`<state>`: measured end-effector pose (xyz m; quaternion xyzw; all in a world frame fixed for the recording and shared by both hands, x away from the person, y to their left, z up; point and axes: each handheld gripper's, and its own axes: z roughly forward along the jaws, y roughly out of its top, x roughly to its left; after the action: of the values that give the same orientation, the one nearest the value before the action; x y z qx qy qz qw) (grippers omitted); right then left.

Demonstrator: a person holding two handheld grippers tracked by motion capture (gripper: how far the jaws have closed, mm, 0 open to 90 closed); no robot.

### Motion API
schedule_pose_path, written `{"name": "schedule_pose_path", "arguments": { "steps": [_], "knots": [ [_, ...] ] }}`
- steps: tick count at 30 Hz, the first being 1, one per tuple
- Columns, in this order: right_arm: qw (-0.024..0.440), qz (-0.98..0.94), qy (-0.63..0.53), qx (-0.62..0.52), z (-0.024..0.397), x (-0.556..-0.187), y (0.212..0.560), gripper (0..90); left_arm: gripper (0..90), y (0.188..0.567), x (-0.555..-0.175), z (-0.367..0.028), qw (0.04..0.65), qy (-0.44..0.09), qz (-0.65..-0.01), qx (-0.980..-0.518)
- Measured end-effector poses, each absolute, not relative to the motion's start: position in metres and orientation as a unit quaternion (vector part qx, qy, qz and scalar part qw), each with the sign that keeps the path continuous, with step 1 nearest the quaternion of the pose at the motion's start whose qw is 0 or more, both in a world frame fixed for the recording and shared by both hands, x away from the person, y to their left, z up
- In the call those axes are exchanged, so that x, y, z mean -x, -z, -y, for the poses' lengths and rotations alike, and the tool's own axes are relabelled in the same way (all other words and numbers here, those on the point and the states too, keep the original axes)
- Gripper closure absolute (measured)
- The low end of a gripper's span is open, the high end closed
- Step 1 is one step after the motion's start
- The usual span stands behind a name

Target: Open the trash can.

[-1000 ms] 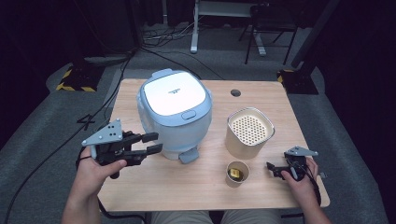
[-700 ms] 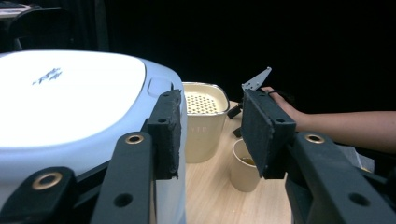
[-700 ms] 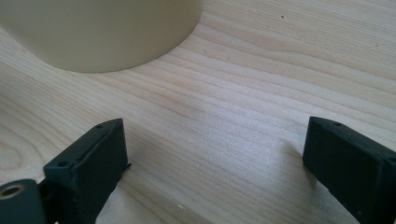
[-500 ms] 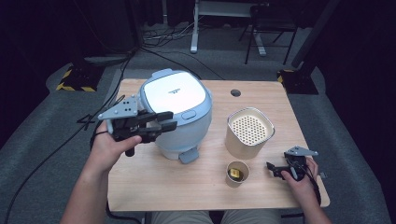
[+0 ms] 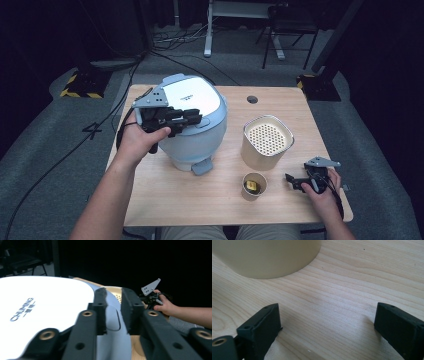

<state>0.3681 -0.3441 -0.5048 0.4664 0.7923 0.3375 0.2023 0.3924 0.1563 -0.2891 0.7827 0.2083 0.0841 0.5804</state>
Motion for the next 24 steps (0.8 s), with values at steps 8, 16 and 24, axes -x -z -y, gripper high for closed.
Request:
{"name": "schedule_pose_path", "arguments": {
  "steps": [8, 16, 24],
  "knots": [
    [0.202, -0.792, -0.338, -0.466, 0.344, -0.368, 0.505, 6.9, 87.1, 0.292, -0.395, -0.150, 0.563, -0.082, -0.216, -0.794],
    [0.202, -0.792, -0.338, -0.466, 0.344, -0.368, 0.505, 6.8, 88.3, 0.285, -0.390, -0.144, 0.515, -0.107, -0.229, -0.819],
    [0.202, -0.792, -0.338, -0.467, 0.344, -0.368, 0.505, 6.8, 89.7, 0.282, -0.388, -0.140, 0.500, -0.123, -0.232, -0.825]
  ]
}}
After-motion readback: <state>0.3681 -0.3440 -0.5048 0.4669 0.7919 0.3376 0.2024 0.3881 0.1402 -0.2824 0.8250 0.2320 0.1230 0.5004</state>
